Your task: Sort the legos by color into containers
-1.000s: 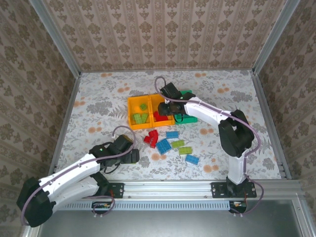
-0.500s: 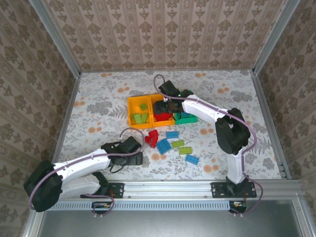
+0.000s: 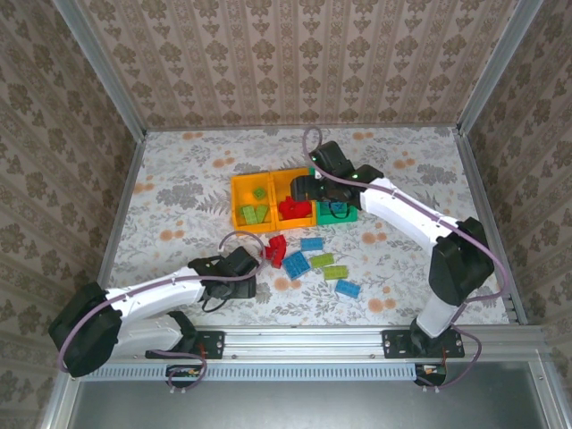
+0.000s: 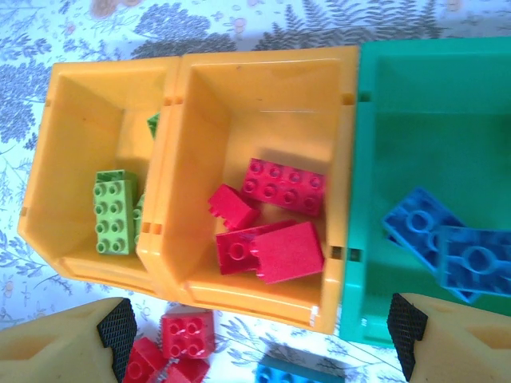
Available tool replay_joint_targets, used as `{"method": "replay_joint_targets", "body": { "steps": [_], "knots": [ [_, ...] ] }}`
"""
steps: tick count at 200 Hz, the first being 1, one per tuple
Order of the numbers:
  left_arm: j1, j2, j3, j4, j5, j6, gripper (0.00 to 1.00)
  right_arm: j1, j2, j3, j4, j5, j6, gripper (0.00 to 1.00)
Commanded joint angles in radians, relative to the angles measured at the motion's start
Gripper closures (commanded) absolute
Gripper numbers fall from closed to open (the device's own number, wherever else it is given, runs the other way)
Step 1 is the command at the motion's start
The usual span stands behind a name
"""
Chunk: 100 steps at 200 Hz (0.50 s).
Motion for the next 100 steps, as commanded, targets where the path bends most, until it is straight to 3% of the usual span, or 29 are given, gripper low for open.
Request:
{"method": "replay_joint_targets", "body": {
  "steps": [1, 28, 100],
  "knots": [
    [-0.007, 0.016, -0.033, 0.013, 0.056, -0.021, 0.3, -0.026, -0.037, -0.05, 0.0, 0.032, 0.005, 0.15],
    [-0.007, 0.037, -0.033, 0.036, 0.065, -0.014, 0.44, -0.047, -0.077, -0.111, 0.004, 0.037, 0.01, 0.15],
    [-0.001, 0.038, 0.061, -0.015, 0.012, 0.013, 0.47, -0.084, -0.175, -0.231, 0.001, 0.046, 0.011, 0.15]
  ]
}}
